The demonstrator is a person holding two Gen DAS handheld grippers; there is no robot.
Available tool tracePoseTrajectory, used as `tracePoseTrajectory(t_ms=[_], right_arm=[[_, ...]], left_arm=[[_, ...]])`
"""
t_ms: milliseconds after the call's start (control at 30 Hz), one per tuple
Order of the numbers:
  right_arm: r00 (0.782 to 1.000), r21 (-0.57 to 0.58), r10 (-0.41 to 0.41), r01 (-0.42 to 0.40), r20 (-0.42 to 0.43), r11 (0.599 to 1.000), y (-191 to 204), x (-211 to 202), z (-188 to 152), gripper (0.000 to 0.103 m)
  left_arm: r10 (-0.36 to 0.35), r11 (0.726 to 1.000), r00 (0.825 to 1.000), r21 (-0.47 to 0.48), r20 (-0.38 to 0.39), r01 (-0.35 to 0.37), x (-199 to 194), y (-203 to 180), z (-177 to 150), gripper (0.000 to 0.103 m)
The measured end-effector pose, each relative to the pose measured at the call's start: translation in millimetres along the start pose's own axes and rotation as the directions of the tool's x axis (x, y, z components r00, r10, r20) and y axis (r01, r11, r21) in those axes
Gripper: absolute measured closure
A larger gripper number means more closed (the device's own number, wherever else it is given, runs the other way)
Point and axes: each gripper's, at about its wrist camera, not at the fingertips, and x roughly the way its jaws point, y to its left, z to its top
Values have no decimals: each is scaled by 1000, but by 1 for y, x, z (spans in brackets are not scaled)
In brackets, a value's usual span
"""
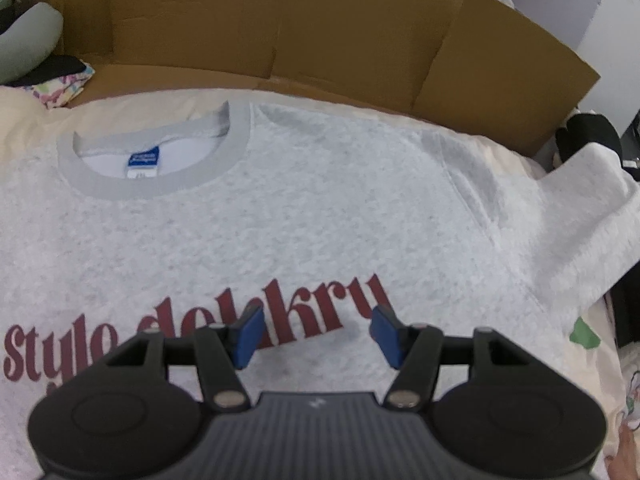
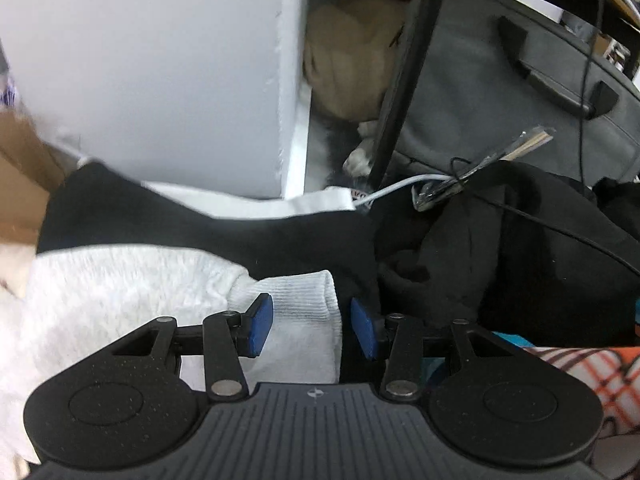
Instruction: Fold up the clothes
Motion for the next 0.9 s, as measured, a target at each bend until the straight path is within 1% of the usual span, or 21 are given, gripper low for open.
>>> tracePoseTrajectory(t_ms=[100, 133, 167, 200, 233, 267, 300, 400, 567, 800, 900], right_arm=[[1000, -3, 17, -17, -1, 1000, 4, 4, -4, 53], [1000, -24, 13, -14, -5, 1000, 8, 5, -5, 53], [1000, -45, 10, -10, -10, 999, 11, 7, -6, 57], [1000, -68, 1, -2, -9, 998, 15, 9, -7, 63], [1000, -83, -10, 10, -6, 997, 17, 8, -7, 71], [1000, -94, -13, 13, -6, 995, 19, 6, -7, 87], [1000, -106, -22, 21, -3, 994, 22, 3, -5, 90], [998, -149, -60, 63, 25, 987, 31, -10, -1, 93], [993, -197, -101, 111, 60, 974, 39, -39, 6, 93], [987, -245, -103, 130, 122, 961, 50, -100, 19, 94], [988, -278, -90, 123, 127, 953, 61, -126, 25, 94]], left_arm=[[-6, 1000, 1000, 13, -4, 6, 1, -3, -4, 41], [-7, 1000, 1000, 17, -7, 7, 1, -4, -5, 41], [-7, 1000, 1000, 16, -8, 7, 1, -4, -6, 41], [-7, 1000, 1000, 15, -9, 7, 1, -4, -7, 41], [-8, 1000, 1000, 14, -10, 8, 0, -4, -7, 41], [-8, 1000, 1000, 12, -11, 8, 0, -3, -8, 41], [-8, 1000, 1000, 11, -11, 8, 0, -3, -9, 41], [-5, 1000, 1000, 4, -6, 5, -2, -2, -9, 41], [-4, 1000, 1000, -26, 8, 4, -8, 1, -11, 41], [-13, 999, 1000, -44, 20, 14, -11, 1, -12, 41], [-20, 999, 999, -49, 26, 21, -11, 0, -11, 41]])
